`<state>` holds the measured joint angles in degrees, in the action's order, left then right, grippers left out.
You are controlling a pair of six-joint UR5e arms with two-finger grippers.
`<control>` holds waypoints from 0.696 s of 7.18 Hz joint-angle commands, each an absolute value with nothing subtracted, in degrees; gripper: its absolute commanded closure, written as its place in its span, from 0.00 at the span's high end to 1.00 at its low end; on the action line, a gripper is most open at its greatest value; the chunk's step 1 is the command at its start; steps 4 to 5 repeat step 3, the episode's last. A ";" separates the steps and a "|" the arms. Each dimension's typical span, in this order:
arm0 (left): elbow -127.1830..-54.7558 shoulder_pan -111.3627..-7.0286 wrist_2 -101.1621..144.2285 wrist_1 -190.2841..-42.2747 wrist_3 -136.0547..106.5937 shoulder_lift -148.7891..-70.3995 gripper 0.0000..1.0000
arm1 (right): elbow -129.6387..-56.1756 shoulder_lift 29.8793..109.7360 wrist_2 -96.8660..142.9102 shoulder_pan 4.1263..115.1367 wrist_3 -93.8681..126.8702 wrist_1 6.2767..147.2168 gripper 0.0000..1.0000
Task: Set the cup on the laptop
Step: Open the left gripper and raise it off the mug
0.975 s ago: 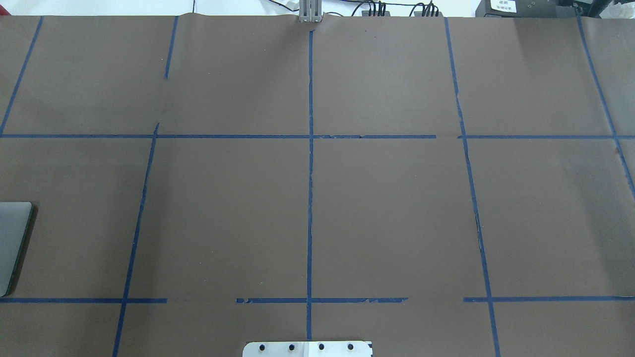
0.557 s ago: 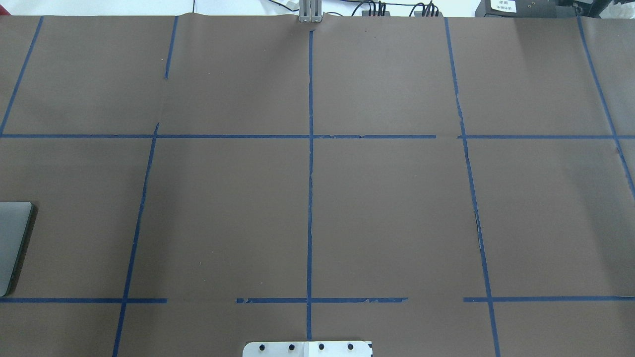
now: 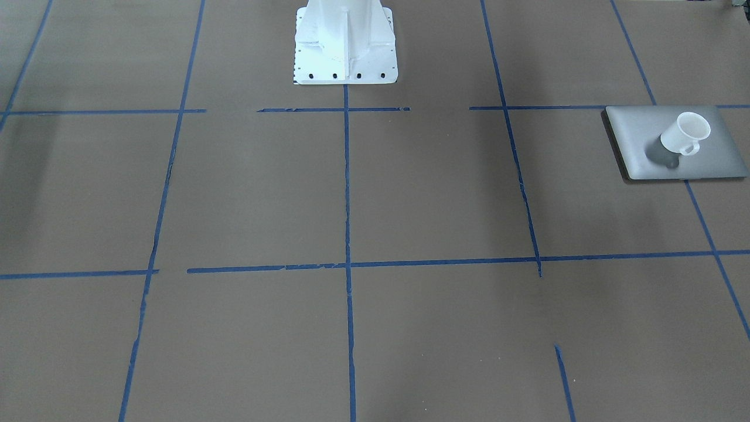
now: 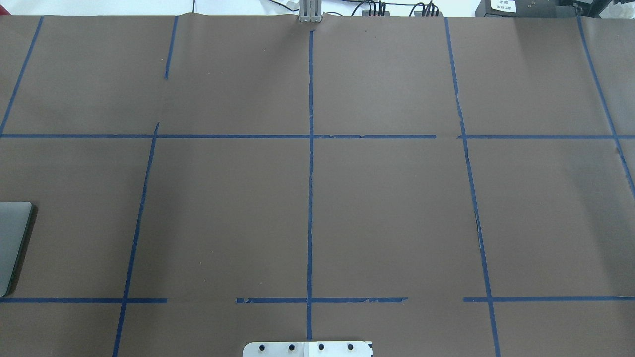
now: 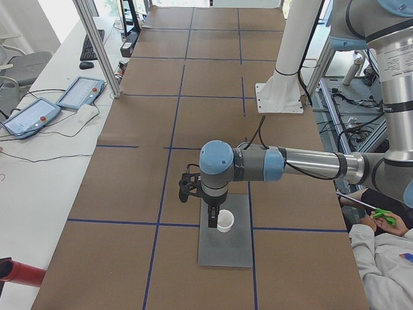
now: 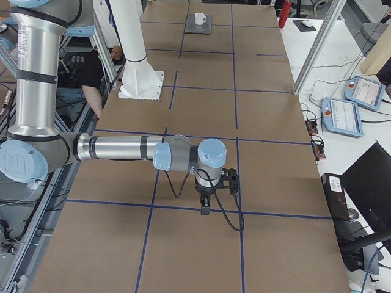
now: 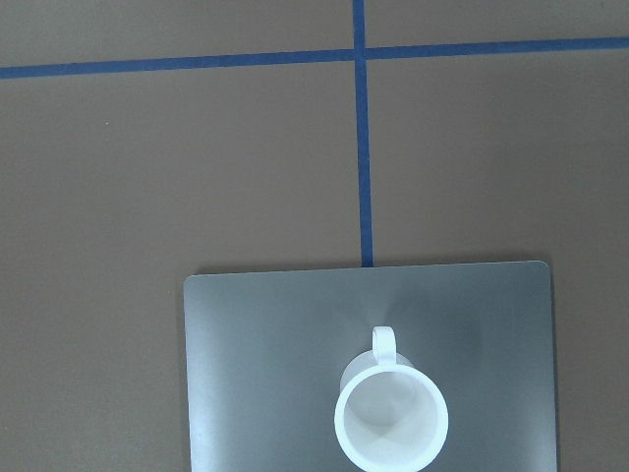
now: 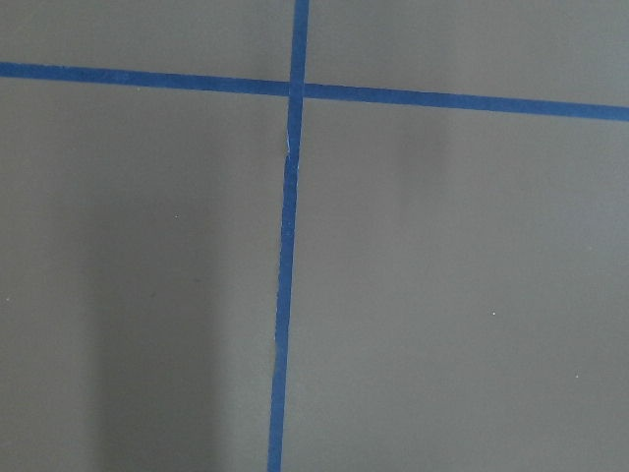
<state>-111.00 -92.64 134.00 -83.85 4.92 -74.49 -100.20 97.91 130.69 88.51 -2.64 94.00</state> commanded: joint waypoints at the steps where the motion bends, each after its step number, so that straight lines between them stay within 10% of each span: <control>1: -110.92 -92.64 133.95 -83.76 4.92 -74.53 1.00 | -100.20 97.91 130.69 88.51 -2.64 93.96 1.00; 5: -110.48 -92.64 133.95 -83.85 5.01 -74.53 1.00 | -100.20 97.91 130.69 88.51 -2.64 93.96 1.00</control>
